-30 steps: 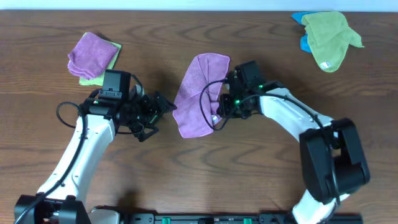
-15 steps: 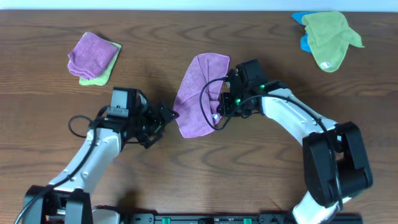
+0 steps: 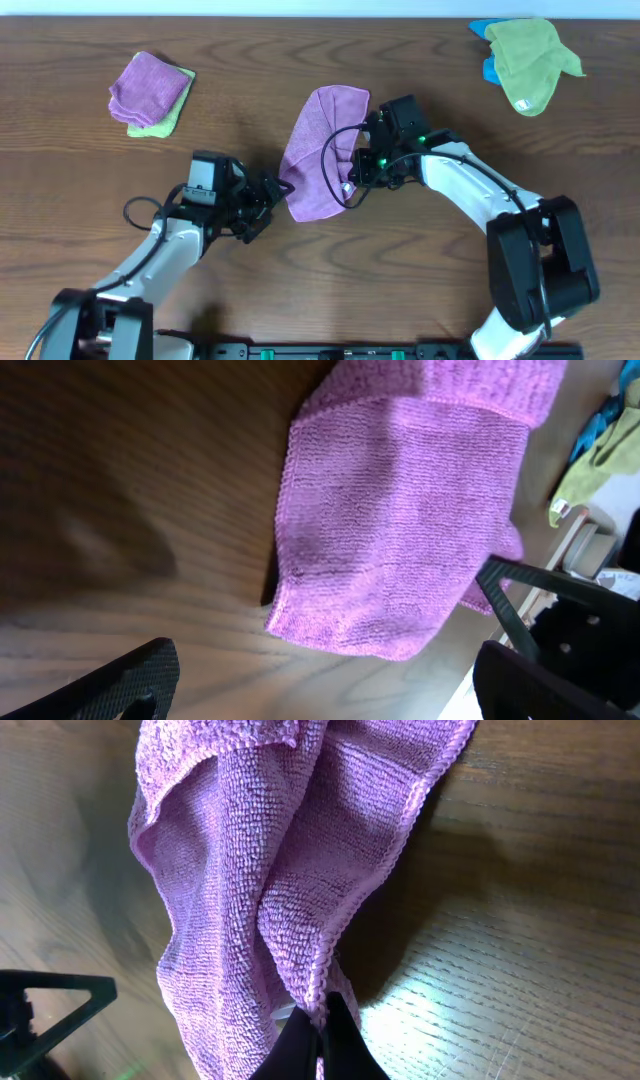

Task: Fold the cloth
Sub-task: 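Grasp the purple cloth's left corner with the left gripper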

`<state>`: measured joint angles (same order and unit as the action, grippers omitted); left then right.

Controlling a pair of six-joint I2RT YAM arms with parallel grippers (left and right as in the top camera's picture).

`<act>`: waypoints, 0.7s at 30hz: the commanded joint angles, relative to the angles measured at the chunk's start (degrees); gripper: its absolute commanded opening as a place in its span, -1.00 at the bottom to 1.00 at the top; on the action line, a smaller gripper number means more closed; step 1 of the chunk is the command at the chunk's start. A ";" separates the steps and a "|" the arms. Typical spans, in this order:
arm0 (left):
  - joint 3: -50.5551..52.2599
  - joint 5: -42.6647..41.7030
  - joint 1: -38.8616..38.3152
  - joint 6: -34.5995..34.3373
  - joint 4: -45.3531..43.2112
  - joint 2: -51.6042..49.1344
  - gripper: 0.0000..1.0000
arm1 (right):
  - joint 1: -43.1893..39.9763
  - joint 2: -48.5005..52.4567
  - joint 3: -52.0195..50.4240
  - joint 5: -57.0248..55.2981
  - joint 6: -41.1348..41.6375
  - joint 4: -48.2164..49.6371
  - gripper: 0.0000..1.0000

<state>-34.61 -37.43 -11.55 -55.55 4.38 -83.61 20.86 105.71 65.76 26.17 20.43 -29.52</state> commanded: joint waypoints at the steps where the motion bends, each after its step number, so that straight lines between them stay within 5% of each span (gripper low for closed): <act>1: 0.39 0.22 -0.57 -1.33 -2.12 -3.13 0.90 | -0.31 -1.25 -0.02 1.09 0.79 -0.04 -0.98; 21: 0.39 -1.53 -6.54 -9.46 -19.52 -13.75 1.00 | -0.31 -1.25 -0.02 1.53 0.81 -0.07 -0.98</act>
<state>-34.48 -40.58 -17.39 -63.40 -15.88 -95.46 20.84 105.71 65.76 27.03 20.45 -29.52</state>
